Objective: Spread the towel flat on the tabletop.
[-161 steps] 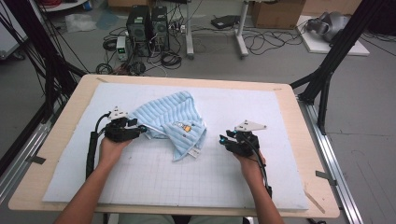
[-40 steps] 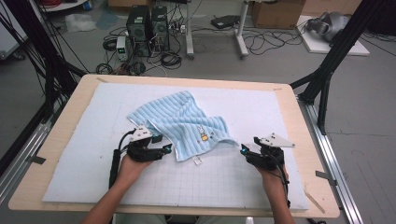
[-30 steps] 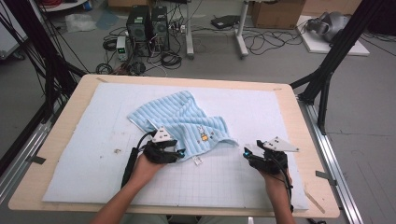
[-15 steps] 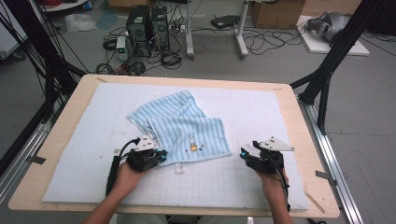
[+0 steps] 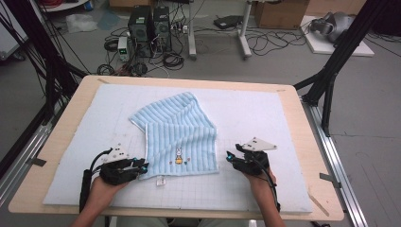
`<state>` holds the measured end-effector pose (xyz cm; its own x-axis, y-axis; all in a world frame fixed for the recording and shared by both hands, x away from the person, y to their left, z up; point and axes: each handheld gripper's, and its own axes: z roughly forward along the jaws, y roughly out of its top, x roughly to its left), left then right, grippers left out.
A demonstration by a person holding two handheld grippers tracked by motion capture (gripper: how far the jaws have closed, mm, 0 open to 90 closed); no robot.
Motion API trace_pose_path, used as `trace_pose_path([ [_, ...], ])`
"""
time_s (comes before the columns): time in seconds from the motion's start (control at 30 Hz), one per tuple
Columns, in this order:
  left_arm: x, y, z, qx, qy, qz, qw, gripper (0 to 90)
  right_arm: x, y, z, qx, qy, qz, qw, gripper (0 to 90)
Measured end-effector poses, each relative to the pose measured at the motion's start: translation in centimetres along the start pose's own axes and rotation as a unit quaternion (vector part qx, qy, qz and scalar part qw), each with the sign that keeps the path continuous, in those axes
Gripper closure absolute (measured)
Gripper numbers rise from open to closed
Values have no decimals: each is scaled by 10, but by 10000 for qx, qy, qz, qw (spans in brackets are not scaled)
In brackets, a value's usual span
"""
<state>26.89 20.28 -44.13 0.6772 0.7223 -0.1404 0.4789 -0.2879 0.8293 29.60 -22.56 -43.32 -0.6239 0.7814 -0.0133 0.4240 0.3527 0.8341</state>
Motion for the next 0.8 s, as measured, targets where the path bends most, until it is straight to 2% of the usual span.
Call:
trace_pose_path([
  [0.07,3,3,-1,-204,116,-91,9997,525,9,3,5,56,204,-77,9997,564],
  [0.17,12,9,-2,-503,254,-205,9982,510,24,6,15,109,641,-230,9976,571],
  [0.23,18,13,-2,-624,335,-304,9970,500,34,7,22,139,916,-333,9951,576],
  [0.3,23,18,0,-698,415,-361,9960,500,42,8,29,246,1091,-403,9929,590],
  [0.4,30,25,4,-741,474,-421,9952,501,51,6,39,574,1100,-621,9903,666],
  [0.53,36,31,9,-775,532,-480,9944,501,52,7,39,599,1313,-713,9870,837],
  [0.6,38,33,12,-793,530,-525,9941,501,52,7,37,634,1390,-779,9852,850],
  [0.67,39,34,15,-794,533,-570,9938,501,52,5,34,720,1712,-828,9791,851],
  [0.8,38,34,19,-735,537,-538,9944,503,52,0,22,856,2158,-987,9677,852],
])
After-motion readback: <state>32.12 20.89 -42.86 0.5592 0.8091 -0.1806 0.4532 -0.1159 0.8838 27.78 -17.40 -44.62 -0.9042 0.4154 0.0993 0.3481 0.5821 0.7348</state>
